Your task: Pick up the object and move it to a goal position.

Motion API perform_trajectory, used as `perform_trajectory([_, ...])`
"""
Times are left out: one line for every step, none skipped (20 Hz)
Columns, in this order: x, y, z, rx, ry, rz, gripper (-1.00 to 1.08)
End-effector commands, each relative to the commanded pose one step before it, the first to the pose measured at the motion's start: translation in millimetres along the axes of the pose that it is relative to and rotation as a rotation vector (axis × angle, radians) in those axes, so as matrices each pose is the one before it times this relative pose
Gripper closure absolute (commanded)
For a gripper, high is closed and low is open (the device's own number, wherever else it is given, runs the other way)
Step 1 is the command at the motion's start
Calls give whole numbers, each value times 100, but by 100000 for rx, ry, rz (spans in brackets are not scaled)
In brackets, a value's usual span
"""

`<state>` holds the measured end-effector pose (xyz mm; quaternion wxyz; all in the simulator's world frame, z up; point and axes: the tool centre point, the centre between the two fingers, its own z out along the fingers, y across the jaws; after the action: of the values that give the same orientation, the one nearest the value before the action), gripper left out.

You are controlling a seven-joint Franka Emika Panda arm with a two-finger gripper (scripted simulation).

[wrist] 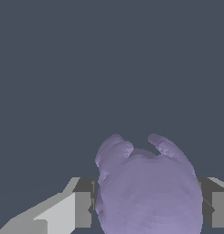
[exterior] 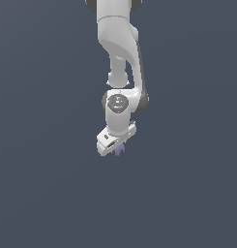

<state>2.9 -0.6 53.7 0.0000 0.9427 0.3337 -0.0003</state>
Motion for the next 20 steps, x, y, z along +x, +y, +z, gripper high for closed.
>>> perform_trajectory([-339,463,-1133,-99,88,64,108])
perform_trajectory([-184,217,-575,0,0,0,108])
perform_trajectory([-204,242,-641,0,0,0,108])
perform_trajectory([-204,244,-695,16,-4,-46,108])
perform_trajectory([-241,287,-762,0,0,0,108])
perform_trajectory([-258,308,-818,0,0,0,108])
perform_trajectory([-274,328,-872,0,0,0,108])
perform_trajectory([-288,346,-923,0,0,0,108])
perform_trajectory([-302,364,-972,0,0,0,108])
perform_trajectory([-303,370,-1015,47,32,-39,108])
perform_trajectory([-328,398,-1065,0,0,0,108])
perform_trajectory([-331,406,-1098,33,27,-23,108])
perform_trajectory([-341,418,-1118,0,0,0,108])
perform_trajectory([-342,421,-1127,0,0,0,108])
perform_trajectory([-337,419,-1131,46,42,-30,108])
perform_trajectory([-342,425,-1135,0,0,0,108])
perform_trajectory([-341,426,-1136,0,0,0,108])
perform_trajectory([-336,424,-1134,44,44,-30,108])
perform_trajectory([-337,426,-1130,0,0,0,108])
perform_trajectory([-332,422,-1117,0,0,0,108])
